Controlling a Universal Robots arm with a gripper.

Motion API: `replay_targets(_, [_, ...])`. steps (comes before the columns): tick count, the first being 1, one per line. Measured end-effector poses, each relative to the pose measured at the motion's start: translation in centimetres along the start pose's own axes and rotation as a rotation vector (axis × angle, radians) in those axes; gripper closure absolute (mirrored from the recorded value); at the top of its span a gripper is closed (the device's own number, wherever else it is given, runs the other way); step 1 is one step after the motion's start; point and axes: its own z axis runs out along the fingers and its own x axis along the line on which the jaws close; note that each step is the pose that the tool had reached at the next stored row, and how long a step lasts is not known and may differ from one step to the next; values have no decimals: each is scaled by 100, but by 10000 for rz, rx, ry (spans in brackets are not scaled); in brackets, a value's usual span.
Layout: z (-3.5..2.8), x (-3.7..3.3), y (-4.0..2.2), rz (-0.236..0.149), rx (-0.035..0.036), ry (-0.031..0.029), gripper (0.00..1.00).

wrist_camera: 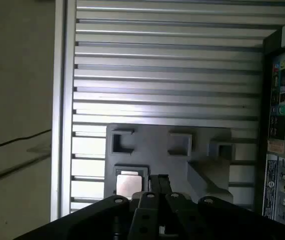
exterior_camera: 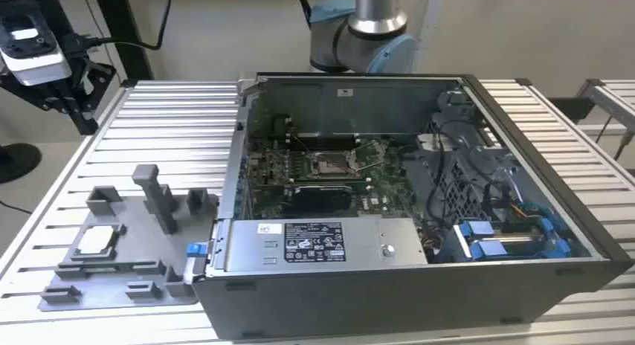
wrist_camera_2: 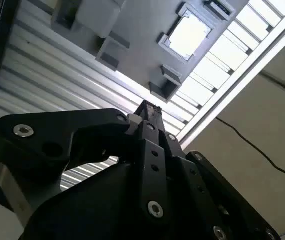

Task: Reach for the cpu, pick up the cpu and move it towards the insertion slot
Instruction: 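Reach for the cpu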

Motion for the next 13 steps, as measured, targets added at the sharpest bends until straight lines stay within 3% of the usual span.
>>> replay_targets(13, [0, 0, 0, 0, 0, 0, 100])
